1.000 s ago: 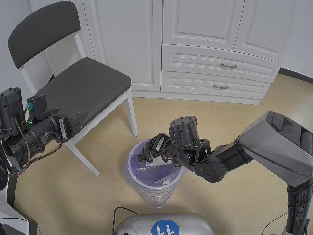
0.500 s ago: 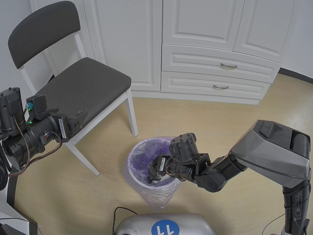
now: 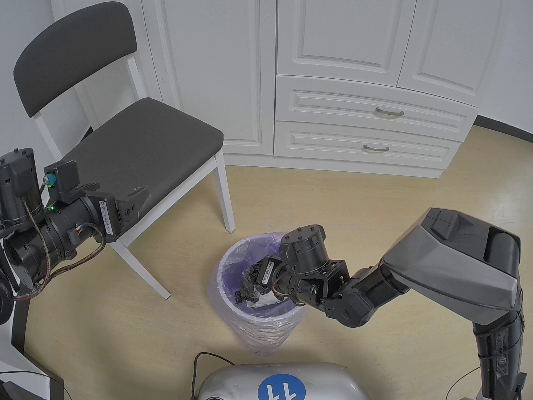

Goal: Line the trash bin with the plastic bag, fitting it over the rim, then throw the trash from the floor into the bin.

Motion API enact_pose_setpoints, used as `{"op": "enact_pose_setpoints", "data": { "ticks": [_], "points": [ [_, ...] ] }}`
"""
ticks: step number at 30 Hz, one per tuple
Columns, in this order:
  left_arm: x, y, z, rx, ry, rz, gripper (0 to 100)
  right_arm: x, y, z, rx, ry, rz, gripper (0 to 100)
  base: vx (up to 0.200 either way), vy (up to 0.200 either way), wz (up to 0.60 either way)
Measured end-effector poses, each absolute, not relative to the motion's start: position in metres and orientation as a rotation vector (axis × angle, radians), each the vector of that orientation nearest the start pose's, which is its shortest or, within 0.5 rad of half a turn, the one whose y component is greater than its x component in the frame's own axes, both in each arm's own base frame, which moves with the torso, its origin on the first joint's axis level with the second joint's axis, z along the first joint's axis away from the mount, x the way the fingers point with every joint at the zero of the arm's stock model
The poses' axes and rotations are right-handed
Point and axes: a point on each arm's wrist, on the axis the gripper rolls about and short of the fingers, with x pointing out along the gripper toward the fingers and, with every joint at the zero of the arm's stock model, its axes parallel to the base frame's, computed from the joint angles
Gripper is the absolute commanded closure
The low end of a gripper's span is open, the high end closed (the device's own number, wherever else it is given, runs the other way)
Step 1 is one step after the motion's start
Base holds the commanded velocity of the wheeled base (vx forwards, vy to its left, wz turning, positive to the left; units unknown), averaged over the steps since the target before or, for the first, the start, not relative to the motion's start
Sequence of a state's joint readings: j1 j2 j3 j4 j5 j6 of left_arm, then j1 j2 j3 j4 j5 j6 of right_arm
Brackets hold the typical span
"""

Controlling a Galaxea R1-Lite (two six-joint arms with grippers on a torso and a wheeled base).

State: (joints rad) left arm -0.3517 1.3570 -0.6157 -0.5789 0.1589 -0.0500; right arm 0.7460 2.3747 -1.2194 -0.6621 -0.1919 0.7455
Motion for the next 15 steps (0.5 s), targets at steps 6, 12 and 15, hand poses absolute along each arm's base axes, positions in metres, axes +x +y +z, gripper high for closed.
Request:
{"op": "enact_pose_setpoints", "data": {
  "ticks": [6,12,15],
  "points": [
    [0.205,-0.072,0.214,-0.009,0.161,-0.190,0,0.338,0.306,0.018,0.512,0.632,0.328,100,0.000,0.000,0.00],
    [0.206,-0.072,0.213,0.010,0.163,-0.192,0,0.337,0.305,0.007,0.466,0.679,0.308,100,0.000,0.000,0.00],
    [0.206,-0.072,0.212,0.012,0.166,-0.193,0,0.339,0.305,0.005,0.467,0.679,0.305,100,0.000,0.000,0.00]
  ]
}}
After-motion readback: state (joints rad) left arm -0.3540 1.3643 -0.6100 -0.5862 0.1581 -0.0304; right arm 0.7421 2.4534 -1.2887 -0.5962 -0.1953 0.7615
